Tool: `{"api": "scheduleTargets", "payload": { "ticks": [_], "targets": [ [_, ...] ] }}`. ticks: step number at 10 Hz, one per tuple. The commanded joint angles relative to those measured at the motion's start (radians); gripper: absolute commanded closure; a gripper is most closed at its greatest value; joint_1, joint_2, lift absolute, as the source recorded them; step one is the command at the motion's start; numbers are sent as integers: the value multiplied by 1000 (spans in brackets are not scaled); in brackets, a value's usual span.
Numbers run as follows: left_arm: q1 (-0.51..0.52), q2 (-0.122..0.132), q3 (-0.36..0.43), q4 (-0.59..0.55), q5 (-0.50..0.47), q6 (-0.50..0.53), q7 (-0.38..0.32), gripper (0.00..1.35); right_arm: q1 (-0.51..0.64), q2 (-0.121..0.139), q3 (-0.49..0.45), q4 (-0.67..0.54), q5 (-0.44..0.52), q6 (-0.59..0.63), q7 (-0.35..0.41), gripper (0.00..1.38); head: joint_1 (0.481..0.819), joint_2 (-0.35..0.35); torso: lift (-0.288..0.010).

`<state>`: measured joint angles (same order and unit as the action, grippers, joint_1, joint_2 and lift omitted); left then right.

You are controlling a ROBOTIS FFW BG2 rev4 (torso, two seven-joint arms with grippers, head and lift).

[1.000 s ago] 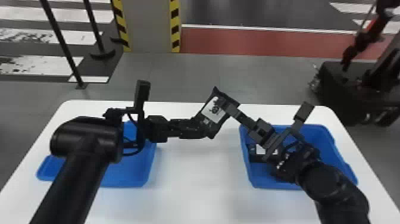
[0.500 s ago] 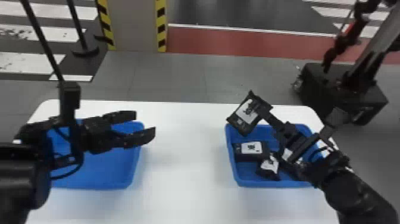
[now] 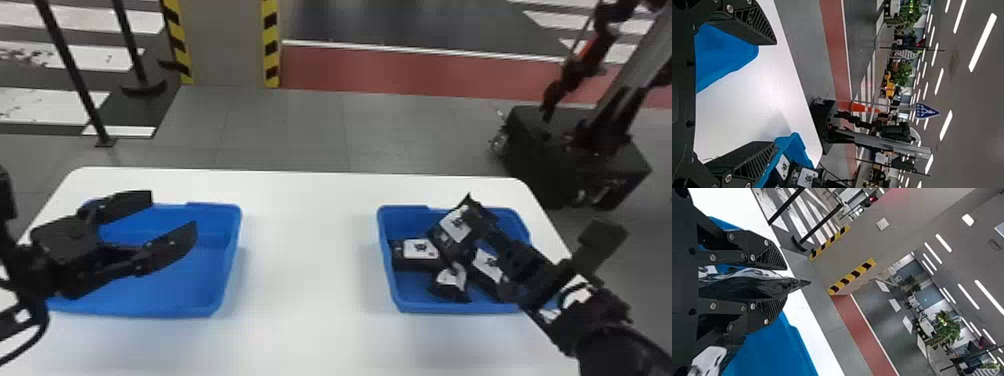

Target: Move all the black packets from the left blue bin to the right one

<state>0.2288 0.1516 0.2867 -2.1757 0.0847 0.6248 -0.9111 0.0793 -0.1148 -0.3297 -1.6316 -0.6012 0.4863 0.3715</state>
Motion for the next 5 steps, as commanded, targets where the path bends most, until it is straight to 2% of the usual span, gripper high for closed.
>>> {"api": "scheduleTargets", "payload": {
  "ticks": [1, 3, 4, 5],
  "targets": [
    [63, -21, 37, -59, 7, -31, 15, 133, 65, 10, 0, -70, 28, -20, -16, 42, 695, -108, -110],
    [134, -50, 80, -135, 6, -80, 75, 134, 173, 52, 0, -228, 146, -226, -52, 157, 695, -104, -110],
    [183, -70, 103, -174, 10, -119, 124, 134, 218, 78, 1, -257, 199, -398, -51, 174, 695, -105, -110],
    [235, -89, 120, -199, 9, -188, 176, 134, 279, 101, 1, -331, 285, -459, -51, 174, 695, -105, -110]
  ]
}}
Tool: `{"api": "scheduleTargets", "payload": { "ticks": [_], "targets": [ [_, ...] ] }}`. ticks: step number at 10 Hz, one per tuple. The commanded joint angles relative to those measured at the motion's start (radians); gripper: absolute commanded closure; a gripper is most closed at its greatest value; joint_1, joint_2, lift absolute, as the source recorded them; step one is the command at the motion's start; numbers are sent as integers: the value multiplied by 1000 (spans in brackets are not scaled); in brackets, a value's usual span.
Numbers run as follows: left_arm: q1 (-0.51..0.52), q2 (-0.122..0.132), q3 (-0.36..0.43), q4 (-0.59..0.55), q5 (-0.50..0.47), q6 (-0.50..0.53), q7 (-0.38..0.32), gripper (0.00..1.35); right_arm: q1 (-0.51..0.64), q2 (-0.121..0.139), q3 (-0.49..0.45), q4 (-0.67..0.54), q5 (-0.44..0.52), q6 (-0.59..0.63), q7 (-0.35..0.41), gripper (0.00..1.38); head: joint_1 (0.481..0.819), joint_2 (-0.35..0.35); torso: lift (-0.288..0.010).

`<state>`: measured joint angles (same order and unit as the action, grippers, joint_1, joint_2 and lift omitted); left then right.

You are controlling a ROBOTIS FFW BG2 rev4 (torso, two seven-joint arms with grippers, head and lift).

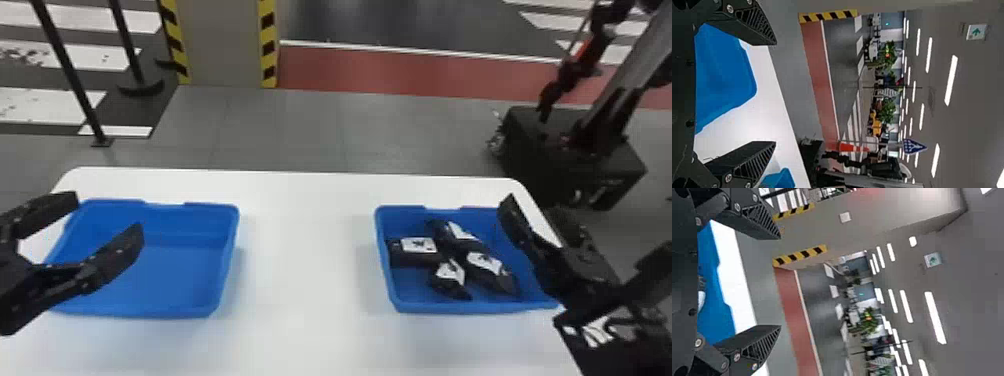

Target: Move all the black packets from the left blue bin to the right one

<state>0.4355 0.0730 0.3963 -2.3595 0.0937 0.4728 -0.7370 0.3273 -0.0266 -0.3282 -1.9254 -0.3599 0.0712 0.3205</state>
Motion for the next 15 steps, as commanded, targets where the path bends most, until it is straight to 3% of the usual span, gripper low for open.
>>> {"api": "scheduleTargets", "payload": {
  "ticks": [1, 3, 5, 7, 8, 11, 13, 15],
  "targets": [
    [72, -22, 19, -18, -6, -97, 42, 134, 90, 28, 14, -98, 130, -76, 0, 174, 695, -98, -110],
    [131, -27, 29, 5, -23, -196, 99, 134, 178, 28, 74, -120, 177, -182, 2, 176, 695, -46, -110],
    [139, -27, 32, 68, -89, -348, 108, 134, 264, 28, 89, -150, 222, -241, 0, 177, 695, 0, -110],
    [129, -29, 16, 304, -15, -691, 114, 134, 328, 28, 93, -162, 274, -263, -15, 177, 695, 31, -110],
    [139, -32, -2, 355, -2, -745, 117, 134, 365, 28, 93, -177, 295, -265, -34, 177, 695, 33, -110],
    [161, -41, -39, 355, -6, -767, 156, 134, 421, 28, 109, -187, 303, -265, -57, 177, 695, 21, -110],
    [158, -21, -71, 355, 23, -780, 166, 134, 431, 28, 112, -206, 305, -265, -57, 177, 695, 15, -110],
    [161, -21, -94, 355, 37, -785, 199, 134, 441, 28, 118, -216, 302, -265, -57, 177, 695, 6, -110]
  ]
}}
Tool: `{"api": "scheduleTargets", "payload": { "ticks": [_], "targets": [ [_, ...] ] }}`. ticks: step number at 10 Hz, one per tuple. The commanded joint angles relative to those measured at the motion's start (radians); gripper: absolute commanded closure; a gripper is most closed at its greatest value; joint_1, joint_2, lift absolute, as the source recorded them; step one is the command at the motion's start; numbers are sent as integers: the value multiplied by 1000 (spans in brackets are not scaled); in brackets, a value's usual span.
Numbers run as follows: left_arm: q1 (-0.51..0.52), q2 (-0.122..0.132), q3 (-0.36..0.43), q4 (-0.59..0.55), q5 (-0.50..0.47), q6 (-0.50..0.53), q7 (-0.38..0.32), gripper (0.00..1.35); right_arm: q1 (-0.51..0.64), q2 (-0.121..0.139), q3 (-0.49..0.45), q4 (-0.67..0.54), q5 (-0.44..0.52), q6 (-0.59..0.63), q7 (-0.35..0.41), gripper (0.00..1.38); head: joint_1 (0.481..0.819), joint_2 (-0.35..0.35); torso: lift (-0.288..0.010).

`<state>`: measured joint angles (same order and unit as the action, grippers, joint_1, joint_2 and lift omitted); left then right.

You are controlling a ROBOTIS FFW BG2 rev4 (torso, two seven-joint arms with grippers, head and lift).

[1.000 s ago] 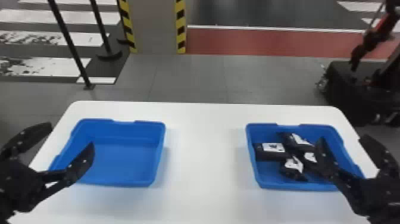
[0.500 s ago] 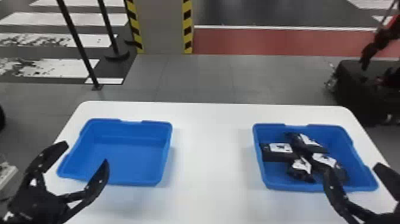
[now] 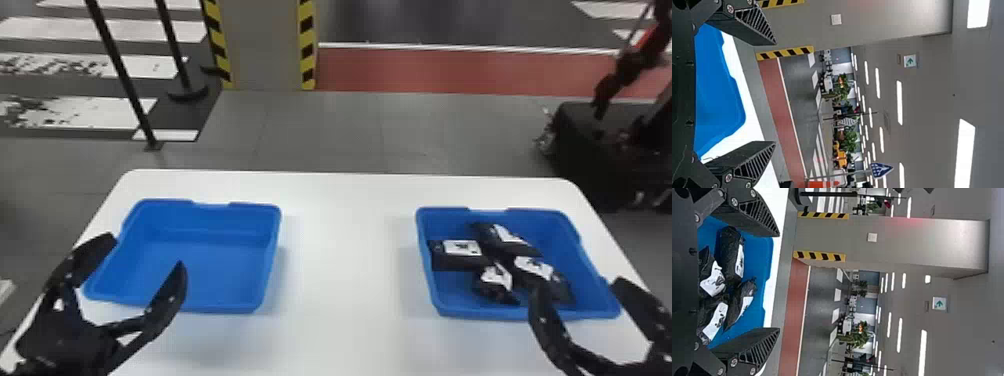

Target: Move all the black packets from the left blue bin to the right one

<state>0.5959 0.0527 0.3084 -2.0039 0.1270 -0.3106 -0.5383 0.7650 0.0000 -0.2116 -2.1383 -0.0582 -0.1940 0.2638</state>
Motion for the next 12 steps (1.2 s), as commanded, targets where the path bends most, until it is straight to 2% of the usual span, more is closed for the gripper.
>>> {"api": "scheduleTargets", "payload": {
  "ticks": [1, 3, 12],
  "targets": [
    [-4, -1, -23, 0, 10, -1, 12, 134, 3, 1, 3, -3, -3, 0, 0, 177, 695, 5, -110],
    [-12, 3, -45, 0, 20, 33, 14, 134, 1, 1, 4, -6, 1, 7, 0, 177, 695, -5, -110],
    [-14, 7, -54, 0, 26, 58, 20, 134, -2, 1, 9, -10, 0, 27, 0, 177, 695, -17, -110]
  ]
}}
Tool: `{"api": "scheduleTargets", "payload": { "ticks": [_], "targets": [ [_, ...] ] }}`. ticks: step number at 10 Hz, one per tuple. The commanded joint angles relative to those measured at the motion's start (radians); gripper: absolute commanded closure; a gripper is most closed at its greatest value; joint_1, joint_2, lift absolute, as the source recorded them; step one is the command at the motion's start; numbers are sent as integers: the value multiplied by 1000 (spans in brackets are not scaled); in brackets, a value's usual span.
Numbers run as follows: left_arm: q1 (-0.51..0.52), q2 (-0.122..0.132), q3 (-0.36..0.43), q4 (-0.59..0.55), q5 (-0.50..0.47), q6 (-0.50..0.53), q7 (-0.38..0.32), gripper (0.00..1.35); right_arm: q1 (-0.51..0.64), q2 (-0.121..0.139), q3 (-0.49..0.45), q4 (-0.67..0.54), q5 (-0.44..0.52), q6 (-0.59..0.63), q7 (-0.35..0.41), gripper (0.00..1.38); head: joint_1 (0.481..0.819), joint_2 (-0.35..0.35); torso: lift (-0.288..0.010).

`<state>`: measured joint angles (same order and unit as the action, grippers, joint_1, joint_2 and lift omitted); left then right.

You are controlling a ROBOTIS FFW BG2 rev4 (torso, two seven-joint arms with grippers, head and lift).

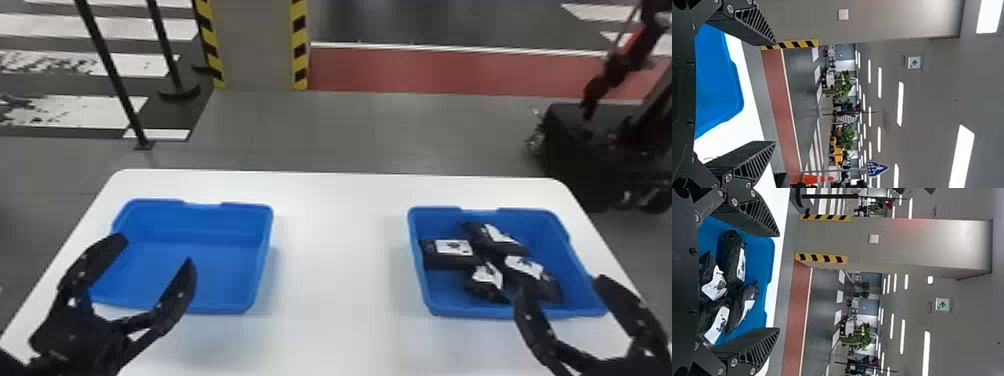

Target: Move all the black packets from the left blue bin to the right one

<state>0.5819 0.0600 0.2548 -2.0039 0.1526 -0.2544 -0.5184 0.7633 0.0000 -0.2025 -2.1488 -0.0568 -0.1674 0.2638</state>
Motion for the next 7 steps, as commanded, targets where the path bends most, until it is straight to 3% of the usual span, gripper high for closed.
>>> {"api": "scheduleTargets", "payload": {
  "ticks": [1, 7],
  "targets": [
    [0, 0, -2, 0, 1, 2, 0, 134, 2, 1, 2, 0, -1, 0, 0, 177, 695, -17, -110],
    [2, 1, -2, 0, 8, 14, 0, 134, 0, 1, 5, -2, -8, 10, 0, 177, 695, -16, -110]
  ]
}}
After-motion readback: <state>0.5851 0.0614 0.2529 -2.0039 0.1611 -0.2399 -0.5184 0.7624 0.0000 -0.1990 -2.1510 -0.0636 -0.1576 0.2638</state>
